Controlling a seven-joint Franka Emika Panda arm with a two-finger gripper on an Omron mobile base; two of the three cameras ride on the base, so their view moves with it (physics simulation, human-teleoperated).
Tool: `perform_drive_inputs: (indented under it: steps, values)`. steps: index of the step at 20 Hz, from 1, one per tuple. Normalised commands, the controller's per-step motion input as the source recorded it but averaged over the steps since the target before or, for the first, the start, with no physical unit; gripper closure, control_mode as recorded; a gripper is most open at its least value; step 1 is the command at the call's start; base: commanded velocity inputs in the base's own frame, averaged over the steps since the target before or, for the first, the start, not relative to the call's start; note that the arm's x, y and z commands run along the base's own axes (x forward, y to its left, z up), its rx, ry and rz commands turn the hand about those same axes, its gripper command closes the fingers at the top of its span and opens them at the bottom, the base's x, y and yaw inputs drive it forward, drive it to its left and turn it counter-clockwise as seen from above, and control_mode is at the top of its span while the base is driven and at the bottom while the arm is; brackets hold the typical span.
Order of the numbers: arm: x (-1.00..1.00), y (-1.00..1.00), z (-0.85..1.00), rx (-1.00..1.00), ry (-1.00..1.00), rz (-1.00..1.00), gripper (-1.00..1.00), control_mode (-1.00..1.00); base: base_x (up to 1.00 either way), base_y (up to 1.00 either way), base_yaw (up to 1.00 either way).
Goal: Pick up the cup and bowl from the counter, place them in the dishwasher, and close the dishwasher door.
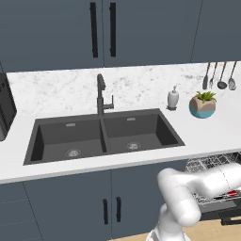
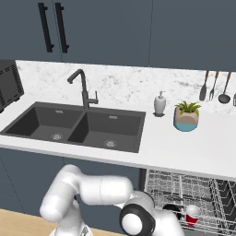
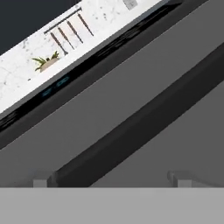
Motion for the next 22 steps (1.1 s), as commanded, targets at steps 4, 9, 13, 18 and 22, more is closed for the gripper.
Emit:
perform_drive_inputs:
  steps: [4, 9, 13, 18, 22]
  values:
    - [-0.19, -0.01, 0.22, 0.19, -0.16, 0.0, -1.0, -1.0, 0.0, 0.0, 0.0]
    - [0.0, 0.0, 0.24, 0.14, -0.15, 0.0, -1.0, -1.0, 0.0, 0.0, 0.0]
    - [0.21, 0.0, 0.12, 0.06, -0.05, 0.0, -1.0, -1.0, 0.0, 0.0, 0.0]
    - [0.33, 0.0, -0.15, 0.0, 0.02, 0.0, -1.0, -1.0, 0.0, 0.0, 0.0]
    - [0.28, 0.0, -0.06, 0.0, 0.0, 0.0, -1.0, -1.0, 0.0, 0.0, 0.0]
